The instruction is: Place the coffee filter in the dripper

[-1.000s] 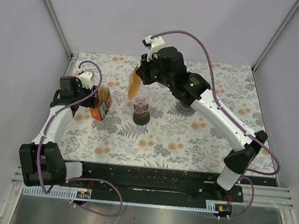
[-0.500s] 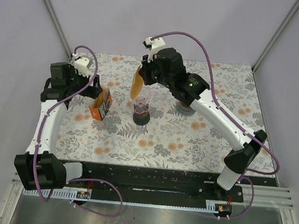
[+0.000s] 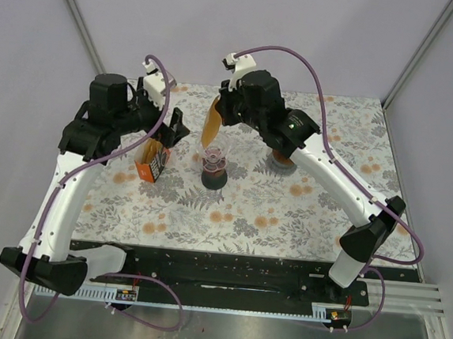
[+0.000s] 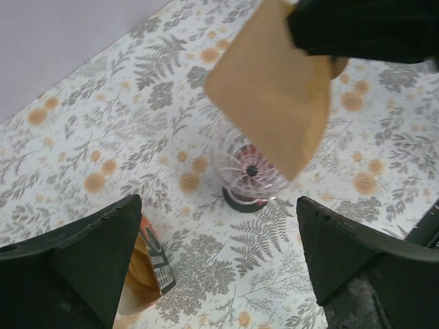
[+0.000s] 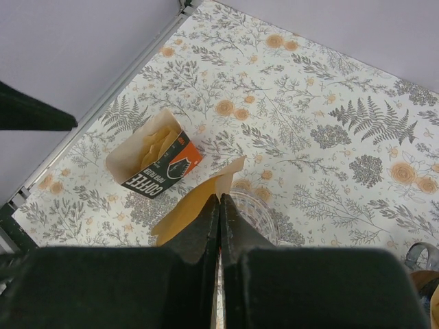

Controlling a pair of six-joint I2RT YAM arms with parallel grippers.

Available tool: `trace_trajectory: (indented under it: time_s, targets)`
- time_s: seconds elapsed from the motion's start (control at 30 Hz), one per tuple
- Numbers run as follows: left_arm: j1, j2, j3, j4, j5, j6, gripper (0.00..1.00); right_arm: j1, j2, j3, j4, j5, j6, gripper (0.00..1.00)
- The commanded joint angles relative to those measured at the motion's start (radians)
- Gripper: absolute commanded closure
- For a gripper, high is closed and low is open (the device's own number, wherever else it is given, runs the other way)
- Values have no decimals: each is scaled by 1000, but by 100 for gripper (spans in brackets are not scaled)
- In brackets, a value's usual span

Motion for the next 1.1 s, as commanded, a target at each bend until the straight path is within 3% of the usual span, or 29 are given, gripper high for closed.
trace_trajectory:
  time_s: [0.0,0.23,0.3,0.47,0.53,0.93,1.07]
  targets:
    - [-134,9,100,-65,-47,0,1,-10,-38,3,12,17,22,100]
    - [-287,69,108,-16,-241,-9,2,-12,-49,-3,9,10,36,100]
    - [-305,81,104,10,-293,-17,7,-12,-52,-9,10,11,37,100]
    - [-311,100,88,61,-385,-32,46,-12,-59,-22,9,7,42,100]
    - [-311,103,77,78,-402,-40,51,-13,-62,-26,9,5,42,100]
    - [-313,115,1,165,-449,-46,52,-15,-47,-20,18,-55,68,100]
    - [-313,112,-12,170,-439,-49,87,-21,-52,-31,15,-64,67,100]
